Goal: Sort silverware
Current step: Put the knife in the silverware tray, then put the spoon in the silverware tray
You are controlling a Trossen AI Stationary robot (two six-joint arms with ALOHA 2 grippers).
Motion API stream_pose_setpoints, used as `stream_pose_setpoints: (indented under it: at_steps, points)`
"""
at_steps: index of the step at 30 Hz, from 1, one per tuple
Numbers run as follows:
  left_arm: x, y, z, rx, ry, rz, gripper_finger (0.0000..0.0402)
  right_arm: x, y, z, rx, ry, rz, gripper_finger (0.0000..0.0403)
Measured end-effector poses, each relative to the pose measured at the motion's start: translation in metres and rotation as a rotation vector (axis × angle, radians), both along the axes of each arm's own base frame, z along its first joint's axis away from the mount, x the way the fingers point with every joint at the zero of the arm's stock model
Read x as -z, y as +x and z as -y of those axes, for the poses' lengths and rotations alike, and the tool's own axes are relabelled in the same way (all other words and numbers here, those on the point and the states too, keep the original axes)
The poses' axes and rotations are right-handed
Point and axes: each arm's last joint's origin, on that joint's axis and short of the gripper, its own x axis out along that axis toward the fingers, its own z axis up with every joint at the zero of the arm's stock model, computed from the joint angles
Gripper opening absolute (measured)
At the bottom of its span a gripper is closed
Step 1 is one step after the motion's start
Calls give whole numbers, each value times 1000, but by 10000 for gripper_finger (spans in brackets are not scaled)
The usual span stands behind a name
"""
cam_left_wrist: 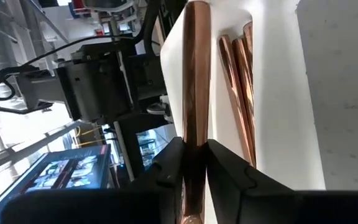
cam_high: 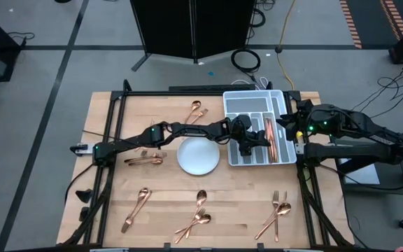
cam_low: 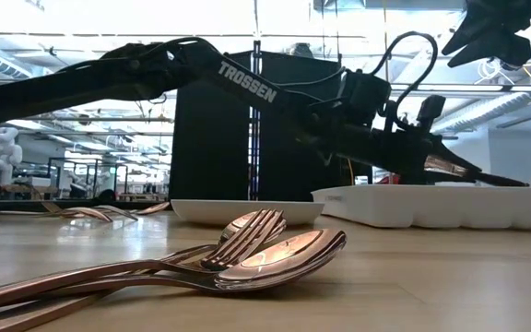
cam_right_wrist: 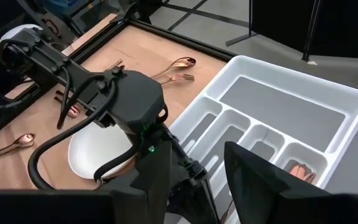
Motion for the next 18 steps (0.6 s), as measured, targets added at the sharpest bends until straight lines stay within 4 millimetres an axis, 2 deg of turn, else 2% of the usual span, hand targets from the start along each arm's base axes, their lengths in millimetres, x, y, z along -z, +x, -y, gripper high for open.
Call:
stream_pose_setpoints:
  at_steps: [5, 9, 18]
  points:
    - [1, 0, -2, -34, -88, -28, 88, 0, 0, 0, 0, 0, 1, 139]
    - [1, -1, -1, -34, -92, -36, 102, 0, 0, 0, -1, 1, 0, 139]
    - [1, 0, 0, -78, -82, -26, 111, 0, 0, -1, -19, 20, 5, 139]
